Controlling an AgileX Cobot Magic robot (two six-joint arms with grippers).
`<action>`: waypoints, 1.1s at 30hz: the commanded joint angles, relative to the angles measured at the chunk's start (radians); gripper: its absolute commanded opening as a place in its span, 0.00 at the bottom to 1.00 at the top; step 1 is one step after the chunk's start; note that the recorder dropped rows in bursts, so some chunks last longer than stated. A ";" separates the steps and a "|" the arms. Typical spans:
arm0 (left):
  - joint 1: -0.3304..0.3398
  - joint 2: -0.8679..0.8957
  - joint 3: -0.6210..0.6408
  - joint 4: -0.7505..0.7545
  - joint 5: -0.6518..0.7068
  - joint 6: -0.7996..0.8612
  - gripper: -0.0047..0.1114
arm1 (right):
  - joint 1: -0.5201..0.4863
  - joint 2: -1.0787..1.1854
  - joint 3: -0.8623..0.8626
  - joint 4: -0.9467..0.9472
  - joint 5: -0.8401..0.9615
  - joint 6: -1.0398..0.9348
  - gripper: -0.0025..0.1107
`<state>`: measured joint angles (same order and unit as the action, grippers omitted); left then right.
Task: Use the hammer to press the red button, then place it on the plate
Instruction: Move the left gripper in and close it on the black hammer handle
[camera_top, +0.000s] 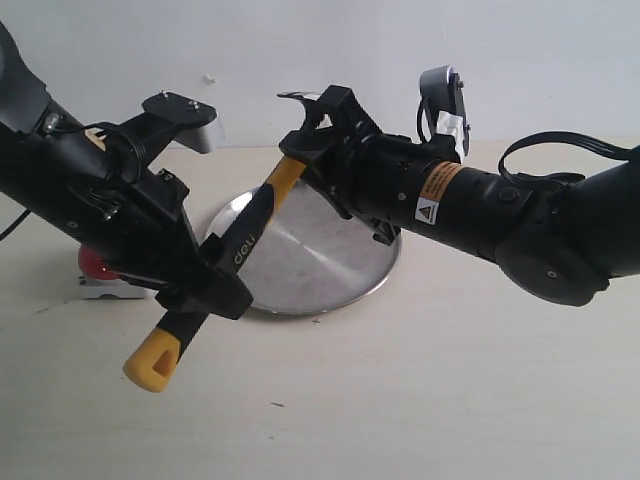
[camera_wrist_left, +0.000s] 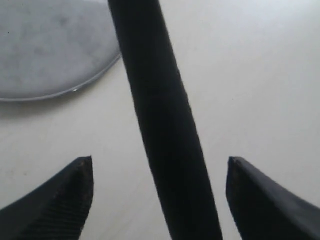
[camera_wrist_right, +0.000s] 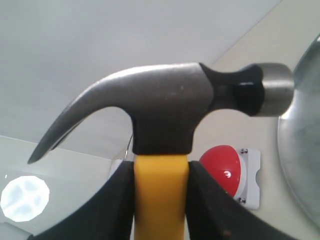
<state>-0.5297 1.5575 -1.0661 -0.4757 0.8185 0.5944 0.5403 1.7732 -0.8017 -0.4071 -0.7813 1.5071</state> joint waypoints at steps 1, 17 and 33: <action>-0.003 0.024 -0.004 -0.053 -0.025 0.003 0.66 | -0.005 -0.013 -0.015 0.019 -0.065 -0.019 0.02; -0.003 0.072 -0.016 -0.006 -0.038 0.003 0.33 | -0.005 -0.013 -0.015 0.019 -0.013 -0.021 0.02; -0.003 0.052 -0.018 0.035 -0.056 0.003 0.04 | -0.005 -0.013 -0.013 0.018 0.103 -0.041 0.02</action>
<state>-0.5297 1.6376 -1.0759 -0.4482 0.7704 0.5836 0.5403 1.7732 -0.8030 -0.3880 -0.7133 1.4940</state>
